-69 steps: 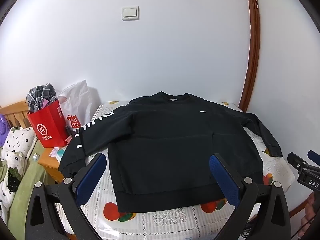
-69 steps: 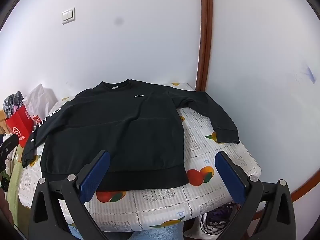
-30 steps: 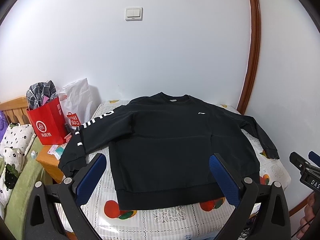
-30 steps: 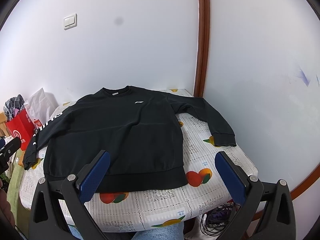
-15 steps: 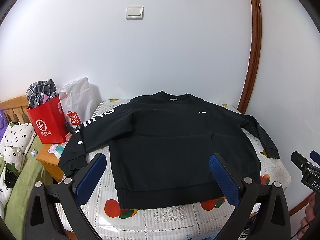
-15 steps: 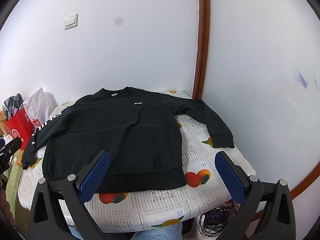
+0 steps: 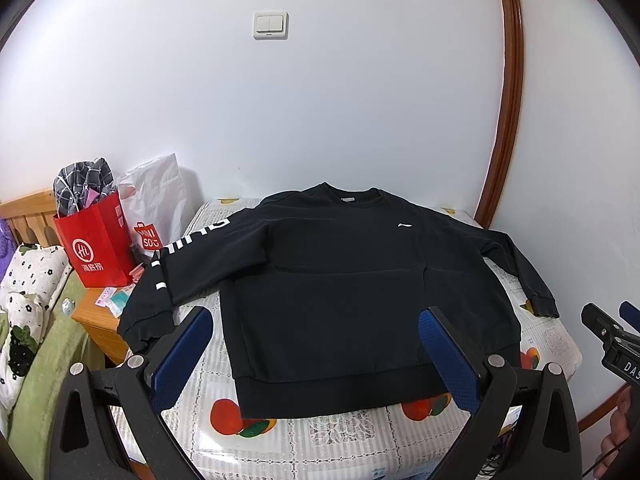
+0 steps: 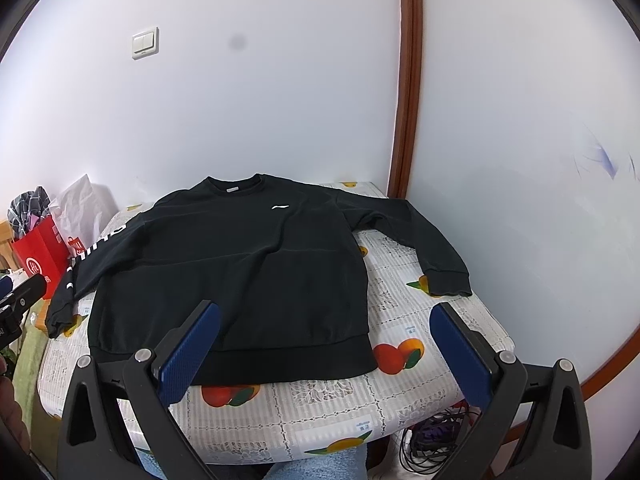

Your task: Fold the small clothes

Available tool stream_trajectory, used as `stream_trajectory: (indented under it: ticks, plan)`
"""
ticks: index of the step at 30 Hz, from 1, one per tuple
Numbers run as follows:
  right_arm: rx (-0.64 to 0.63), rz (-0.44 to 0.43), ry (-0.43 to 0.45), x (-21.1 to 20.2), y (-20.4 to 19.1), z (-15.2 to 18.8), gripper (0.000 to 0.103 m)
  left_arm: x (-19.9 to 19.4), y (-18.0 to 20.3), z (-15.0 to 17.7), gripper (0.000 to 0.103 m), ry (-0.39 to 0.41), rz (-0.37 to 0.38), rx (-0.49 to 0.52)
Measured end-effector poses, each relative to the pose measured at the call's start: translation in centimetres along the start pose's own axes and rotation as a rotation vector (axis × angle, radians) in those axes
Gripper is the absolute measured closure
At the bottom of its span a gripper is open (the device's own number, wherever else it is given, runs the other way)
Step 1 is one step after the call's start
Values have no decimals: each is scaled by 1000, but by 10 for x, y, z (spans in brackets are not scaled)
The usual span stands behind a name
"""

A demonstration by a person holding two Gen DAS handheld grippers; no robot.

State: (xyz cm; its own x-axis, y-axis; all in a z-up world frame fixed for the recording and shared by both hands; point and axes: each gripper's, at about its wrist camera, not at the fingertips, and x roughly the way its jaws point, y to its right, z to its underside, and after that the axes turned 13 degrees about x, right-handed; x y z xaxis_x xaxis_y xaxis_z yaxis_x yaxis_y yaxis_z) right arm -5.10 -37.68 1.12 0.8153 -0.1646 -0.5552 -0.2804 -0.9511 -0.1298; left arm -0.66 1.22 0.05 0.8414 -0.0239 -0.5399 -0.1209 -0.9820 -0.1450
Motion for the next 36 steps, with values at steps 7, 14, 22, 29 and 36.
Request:
stream_trajectory:
  ticks: [7,14,22,29,36]
  plan:
    - [4,2,1,-1,-1,0,0,-1,-1,2,0,5,-1,0]
    - [-1,4,1,0,-2,0,0,-1,-2,-1,0,8,-11,4]
    - [-7,7,-10,7,-10,-5,0,8,-4,-9,0,6,-5,11]
    - [-32,-3,-34,25,-23,-9,0,28,-13,-17,0,-15,-11,9]
    - [-53,-12,-77,62,-38,-10,0,69,-32,-15,0,-71,-11,-13]
